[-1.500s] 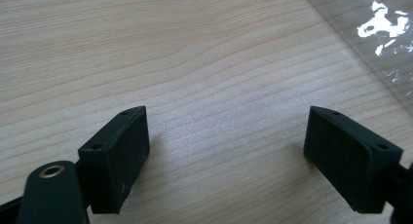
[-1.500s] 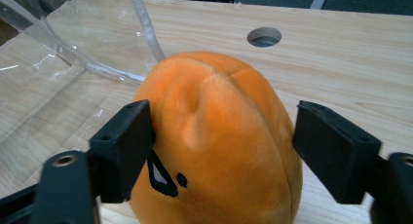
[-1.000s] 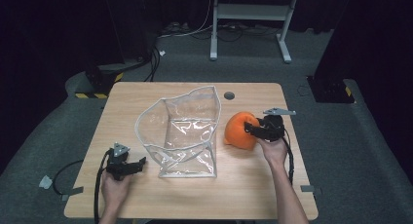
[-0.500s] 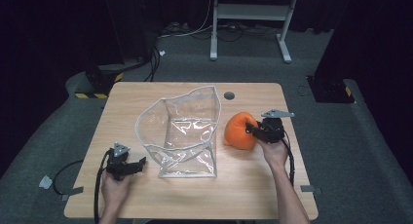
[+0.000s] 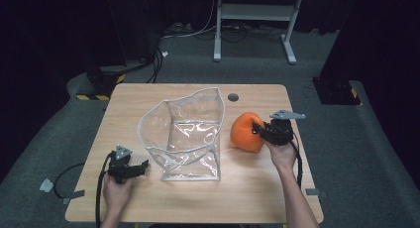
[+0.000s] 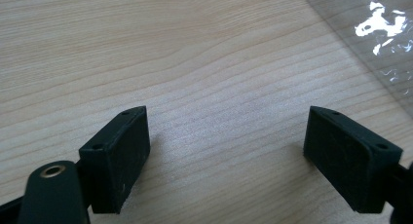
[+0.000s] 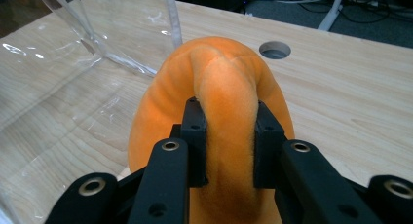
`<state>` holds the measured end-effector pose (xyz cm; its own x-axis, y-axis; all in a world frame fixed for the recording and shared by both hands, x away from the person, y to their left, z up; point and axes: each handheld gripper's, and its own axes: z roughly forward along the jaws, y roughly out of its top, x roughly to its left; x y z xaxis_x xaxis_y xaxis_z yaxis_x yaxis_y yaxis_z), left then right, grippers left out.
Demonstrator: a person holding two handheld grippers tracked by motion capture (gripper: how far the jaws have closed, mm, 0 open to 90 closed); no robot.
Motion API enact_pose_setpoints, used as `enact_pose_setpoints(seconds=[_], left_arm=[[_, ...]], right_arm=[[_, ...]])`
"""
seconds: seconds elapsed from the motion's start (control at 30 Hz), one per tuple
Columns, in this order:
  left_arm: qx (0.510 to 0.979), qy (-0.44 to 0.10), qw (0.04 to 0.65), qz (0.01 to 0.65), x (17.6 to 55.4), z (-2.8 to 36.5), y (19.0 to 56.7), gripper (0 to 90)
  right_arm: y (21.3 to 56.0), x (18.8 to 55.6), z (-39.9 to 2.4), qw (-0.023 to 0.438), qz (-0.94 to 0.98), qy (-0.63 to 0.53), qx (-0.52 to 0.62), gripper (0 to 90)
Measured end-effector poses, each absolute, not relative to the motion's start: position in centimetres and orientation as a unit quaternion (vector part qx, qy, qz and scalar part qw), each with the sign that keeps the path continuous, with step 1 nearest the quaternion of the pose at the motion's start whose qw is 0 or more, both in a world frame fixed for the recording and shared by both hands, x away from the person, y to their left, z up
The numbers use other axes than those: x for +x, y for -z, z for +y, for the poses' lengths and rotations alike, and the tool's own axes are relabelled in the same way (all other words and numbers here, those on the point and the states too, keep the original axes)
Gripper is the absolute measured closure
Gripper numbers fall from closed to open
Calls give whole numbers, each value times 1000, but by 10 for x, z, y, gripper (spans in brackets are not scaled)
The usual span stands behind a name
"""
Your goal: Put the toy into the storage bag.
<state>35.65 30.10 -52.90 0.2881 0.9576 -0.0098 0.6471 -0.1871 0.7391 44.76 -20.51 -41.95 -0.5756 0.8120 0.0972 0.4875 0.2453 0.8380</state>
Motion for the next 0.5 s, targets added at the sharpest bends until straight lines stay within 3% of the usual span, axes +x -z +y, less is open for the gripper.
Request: enact_pose_setpoints(seconds=[0.5], left_arm=[[733,-237,327,547,356,301,529,172]], right_arm=[[398,432,-215,181,761,-463,416,736]])
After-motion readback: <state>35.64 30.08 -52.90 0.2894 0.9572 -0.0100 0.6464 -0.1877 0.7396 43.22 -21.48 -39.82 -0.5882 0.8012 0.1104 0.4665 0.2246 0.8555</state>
